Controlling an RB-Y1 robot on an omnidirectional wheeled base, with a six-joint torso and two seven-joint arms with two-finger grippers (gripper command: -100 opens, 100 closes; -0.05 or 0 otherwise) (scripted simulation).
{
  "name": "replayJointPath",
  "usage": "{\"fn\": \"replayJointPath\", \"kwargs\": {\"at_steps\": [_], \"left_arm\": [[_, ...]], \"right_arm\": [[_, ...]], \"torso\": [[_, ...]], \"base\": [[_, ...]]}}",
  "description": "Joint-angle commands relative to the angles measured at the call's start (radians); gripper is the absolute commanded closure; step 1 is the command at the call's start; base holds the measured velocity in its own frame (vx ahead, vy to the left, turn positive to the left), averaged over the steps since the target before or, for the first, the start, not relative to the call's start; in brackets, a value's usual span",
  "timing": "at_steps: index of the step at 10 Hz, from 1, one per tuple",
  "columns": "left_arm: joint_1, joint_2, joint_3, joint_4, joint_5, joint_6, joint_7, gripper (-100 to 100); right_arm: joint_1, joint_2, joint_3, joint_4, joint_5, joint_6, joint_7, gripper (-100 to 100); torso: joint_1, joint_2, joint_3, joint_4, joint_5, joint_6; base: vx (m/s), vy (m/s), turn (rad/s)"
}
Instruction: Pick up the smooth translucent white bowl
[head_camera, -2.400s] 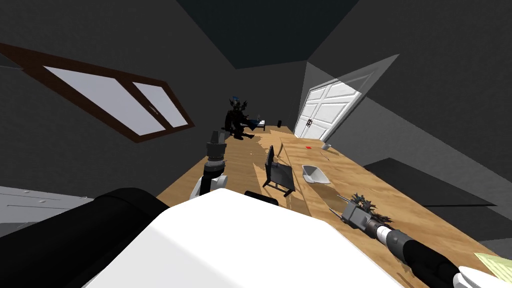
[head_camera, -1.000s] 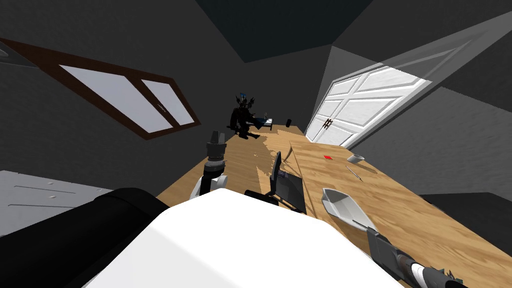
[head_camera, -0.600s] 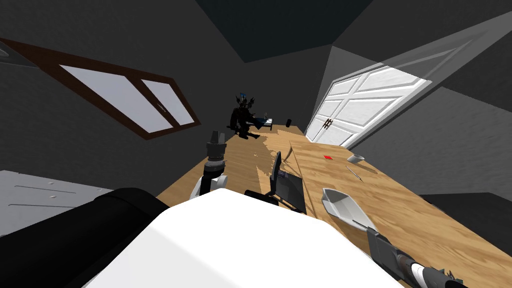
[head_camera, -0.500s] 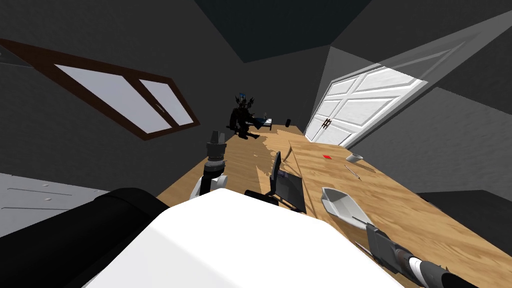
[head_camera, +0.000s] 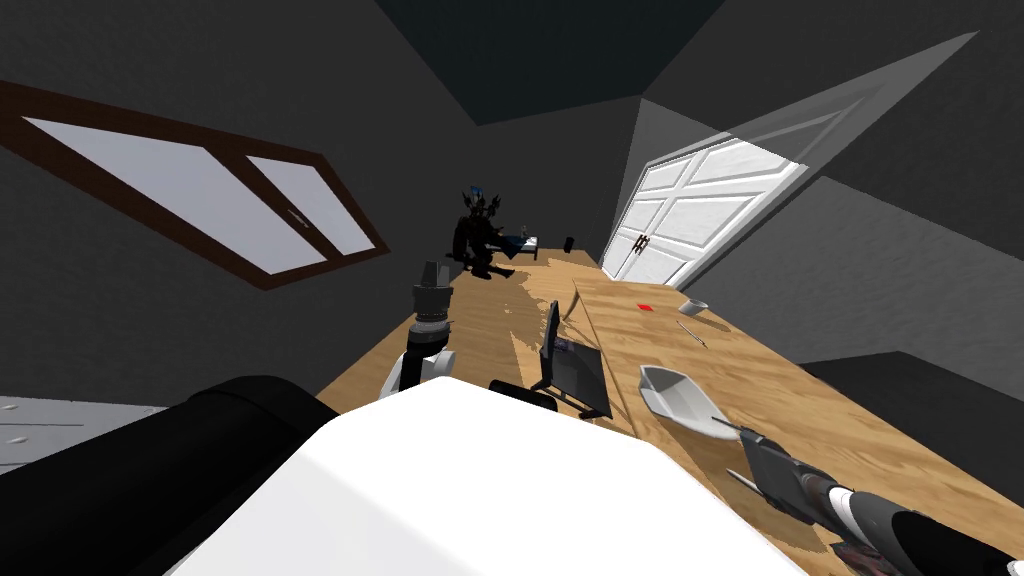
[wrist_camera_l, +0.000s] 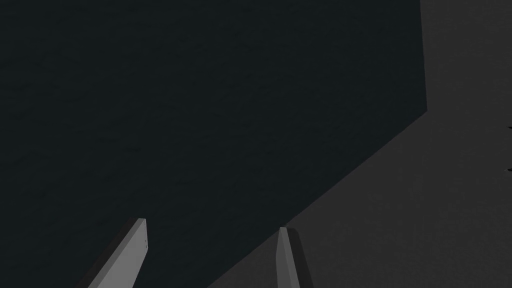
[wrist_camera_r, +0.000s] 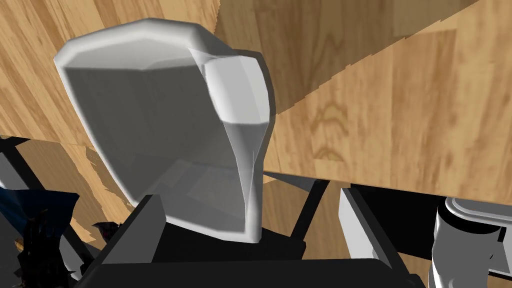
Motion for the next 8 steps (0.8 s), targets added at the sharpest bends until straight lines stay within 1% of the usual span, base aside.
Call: {"fn": "replayJointPath", "kwargs": {"at_steps": [1, 4, 5, 6, 7, 8], "left_arm": [[0.0, 0.0, 0.0, 0.0, 0.0, 0.0, 0.0, 0], [0.0, 0.0, 0.0, 0.0, 0.0, 0.0, 0.0, 0], [0.0, 0.0, 0.0, 0.0, 0.0, 0.0, 0.0, 0], [0.0, 0.0, 0.0, 0.0, 0.0, 0.0, 0.0, 0], [0.0, 0.0, 0.0, 0.0, 0.0, 0.0, 0.0, 0], [0.0, 0.0, 0.0, 0.0, 0.0, 0.0, 0.0, 0]], "right_arm": [[-0.018, -0.032, 0.007, 0.02, 0.035, -0.015, 0.002, -100], [-0.018, -0.087, 0.013, 0.025, 0.093, -0.02, 0.019, -100], [-0.017, -0.06, 0.009, 0.014, 0.074, 0.007, 0.031, -100], [-0.014, -0.039, 0.009, 0.01, 0.054, 0.012, 0.028, -100], [-0.009, -0.014, 0.01, 0.004, 0.029, 0.015, 0.024, -100], [-0.007, -0.001, 0.011, 0.001, 0.016, 0.017, 0.022, -100]], "torso": [[0.0, 0.0, 0.0, 0.0, 0.0, 0.0], [0.0, 0.0, 0.0, 0.0, 0.0, 0.0], [-0.001, -0.001, 0.0, 0.0, 0.0, 0.0], [-0.002, -0.004, -0.002, -0.001, -0.001, -0.001], [-0.006, -0.006, -0.003, -0.001, -0.002, -0.001], [-0.01, -0.006, -0.003, -0.001, -0.002, -0.001]], "base": [[-0.007, 0.09, -0.133], [-0.008, 0.069, -0.121], [0.048, 0.03, 0.112], [0.072, -0.032, 0.206], [0.056, -0.081, 0.177], [-0.023, -0.057, 0.129]]}}
